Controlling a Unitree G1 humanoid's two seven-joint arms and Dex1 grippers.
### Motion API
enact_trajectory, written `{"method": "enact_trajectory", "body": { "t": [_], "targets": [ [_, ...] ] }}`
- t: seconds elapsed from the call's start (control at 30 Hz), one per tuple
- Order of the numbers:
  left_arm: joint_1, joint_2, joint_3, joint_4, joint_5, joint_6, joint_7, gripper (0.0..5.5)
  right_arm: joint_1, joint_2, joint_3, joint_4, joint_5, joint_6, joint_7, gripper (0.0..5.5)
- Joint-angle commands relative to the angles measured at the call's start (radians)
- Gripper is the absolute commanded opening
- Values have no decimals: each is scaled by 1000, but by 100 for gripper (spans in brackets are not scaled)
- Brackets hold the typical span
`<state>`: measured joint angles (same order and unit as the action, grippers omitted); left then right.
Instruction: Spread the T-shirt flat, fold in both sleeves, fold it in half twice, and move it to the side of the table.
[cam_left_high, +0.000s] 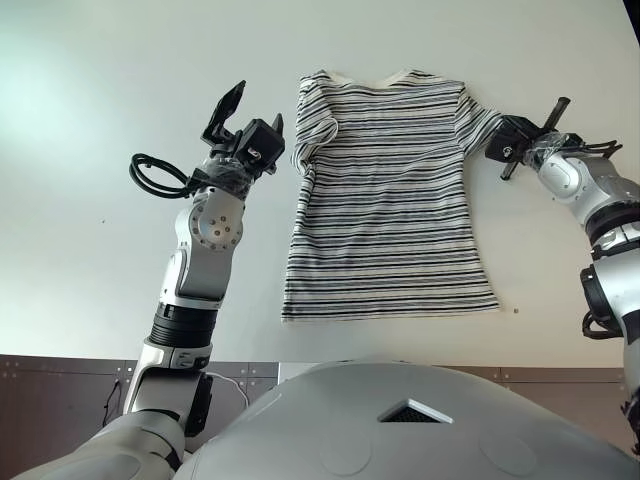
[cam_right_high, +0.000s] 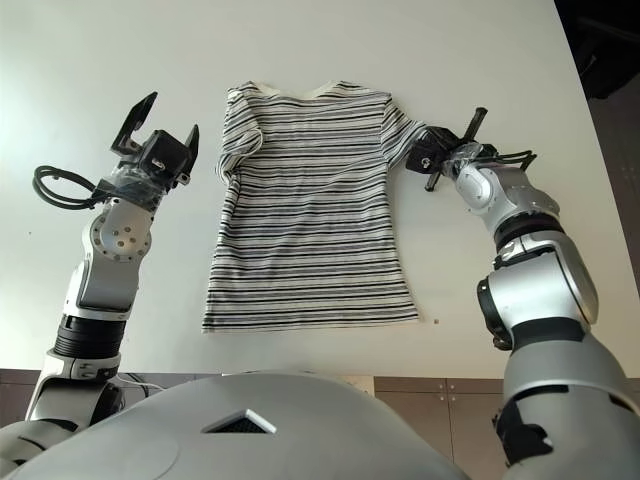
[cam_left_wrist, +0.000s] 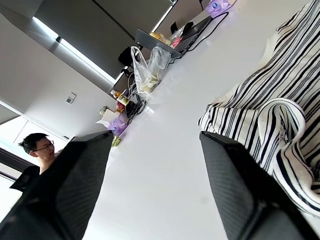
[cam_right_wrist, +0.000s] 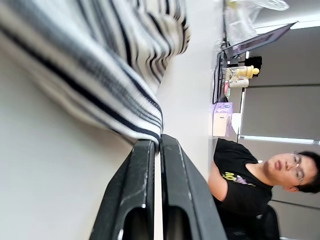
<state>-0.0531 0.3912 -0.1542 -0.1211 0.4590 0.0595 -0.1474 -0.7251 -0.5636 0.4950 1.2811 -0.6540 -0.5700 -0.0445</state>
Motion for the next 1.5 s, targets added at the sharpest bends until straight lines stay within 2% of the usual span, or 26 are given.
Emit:
{"method": "enact_trajectory", "body": {
  "t": [0.03, 0.17, 0.33, 0.5, 0.57, 0.67, 0.73, 0.87, 1.0, 1.5],
  "targets": [
    [-8, 2, -2, 3, 12, -8, 8, 321, 33, -20, -86, -91, 96, -52, -10, 15],
    [5, 3, -7, -2, 18, -8, 9, 321, 81, -22, -144, -229, 159, -72, 22, 15],
    [5, 4, -14, 4, 26, -15, 2, 321, 160, 24, -151, -429, 226, -70, 150, 15],
    [4, 2, -20, 10, 35, -19, 0, 321, 239, 70, -169, -609, 253, 19, 224, 15],
    [6, 4, -21, 12, 34, -22, -3, 321, 241, 14, -201, -564, 216, 97, 187, 15],
    [28, 2, -21, 10, 40, -19, 6, 321, 189, -99, -167, -390, 134, 97, 198, 72],
    [17, -5, -25, 22, 42, -20, 12, 321, 169, -134, -127, -321, 88, 54, 222, 108],
    [17, -7, -23, 33, 44, -25, 19, 321, 157, -154, -104, -266, 74, -16, 249, 181],
    [-3, -9, -32, 53, 47, -30, 20, 321, 118, -115, -60, -170, 18, 5, 180, 247],
    [-8, -15, -48, 59, 47, -31, 24, 321, -5, -15, 56, -17, -82, 1, 26, 247]
  ]
}}
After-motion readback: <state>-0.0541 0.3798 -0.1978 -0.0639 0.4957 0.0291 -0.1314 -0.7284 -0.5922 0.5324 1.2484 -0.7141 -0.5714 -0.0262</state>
